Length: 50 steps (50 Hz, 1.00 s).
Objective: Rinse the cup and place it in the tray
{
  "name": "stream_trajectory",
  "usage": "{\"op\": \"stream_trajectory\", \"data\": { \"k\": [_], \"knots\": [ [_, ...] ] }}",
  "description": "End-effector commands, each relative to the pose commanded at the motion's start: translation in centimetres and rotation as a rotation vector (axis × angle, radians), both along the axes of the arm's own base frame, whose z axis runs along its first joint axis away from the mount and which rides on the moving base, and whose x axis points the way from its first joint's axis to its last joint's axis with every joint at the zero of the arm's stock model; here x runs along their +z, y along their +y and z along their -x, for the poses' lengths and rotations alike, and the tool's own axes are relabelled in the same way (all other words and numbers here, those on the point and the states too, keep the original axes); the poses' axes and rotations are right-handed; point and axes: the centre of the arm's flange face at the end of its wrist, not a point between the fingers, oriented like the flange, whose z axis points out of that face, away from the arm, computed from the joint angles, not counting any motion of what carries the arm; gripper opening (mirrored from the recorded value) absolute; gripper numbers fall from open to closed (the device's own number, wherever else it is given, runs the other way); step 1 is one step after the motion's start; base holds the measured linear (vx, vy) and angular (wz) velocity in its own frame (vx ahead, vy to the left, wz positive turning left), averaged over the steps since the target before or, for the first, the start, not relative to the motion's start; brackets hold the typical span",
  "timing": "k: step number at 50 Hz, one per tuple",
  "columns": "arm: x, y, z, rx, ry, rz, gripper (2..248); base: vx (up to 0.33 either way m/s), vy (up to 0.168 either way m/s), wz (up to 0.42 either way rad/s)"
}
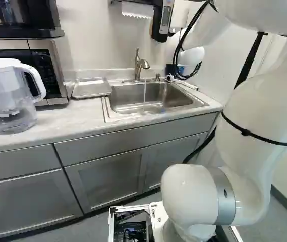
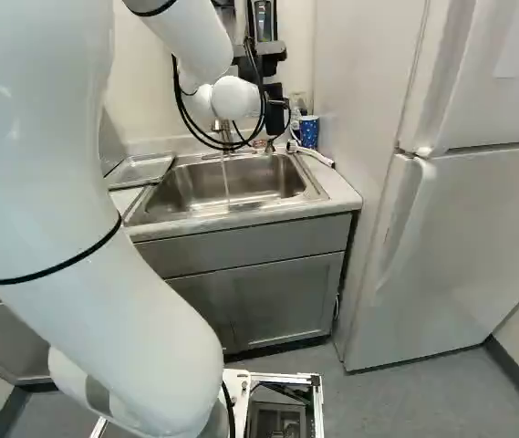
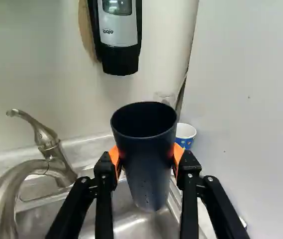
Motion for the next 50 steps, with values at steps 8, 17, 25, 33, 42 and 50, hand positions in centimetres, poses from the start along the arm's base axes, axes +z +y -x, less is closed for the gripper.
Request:
{"op": "stream_trajectory", "data": {
  "k": [8, 17, 25, 33, 42, 50],
  "knots": [
    [-0.18, -0.11, -0.04, 0.021, 0.023, 0.024, 121, 0.0, 0.0, 0.0],
    [-0.38, -0.09, -0.04, 0.03, 0.041, -0.015, 121, 0.0, 0.0, 0.0],
    [-0.47, -0.01, -0.03, 0.042, 0.052, -0.009, 121, 0.0, 0.0, 0.0],
    [-0.47, -0.01, -0.03, 0.043, 0.052, -0.008, 121, 0.0, 0.0, 0.0],
    [-0.47, 0.2, 0.22, 0.046, 0.052, -0.008, 121, 0.0, 0.0, 0.0],
    [-0.97, 0.4, 0.34, 0.05, 0.061, -0.01, 121, 0.0, 0.0, 0.0]
  ]
}}
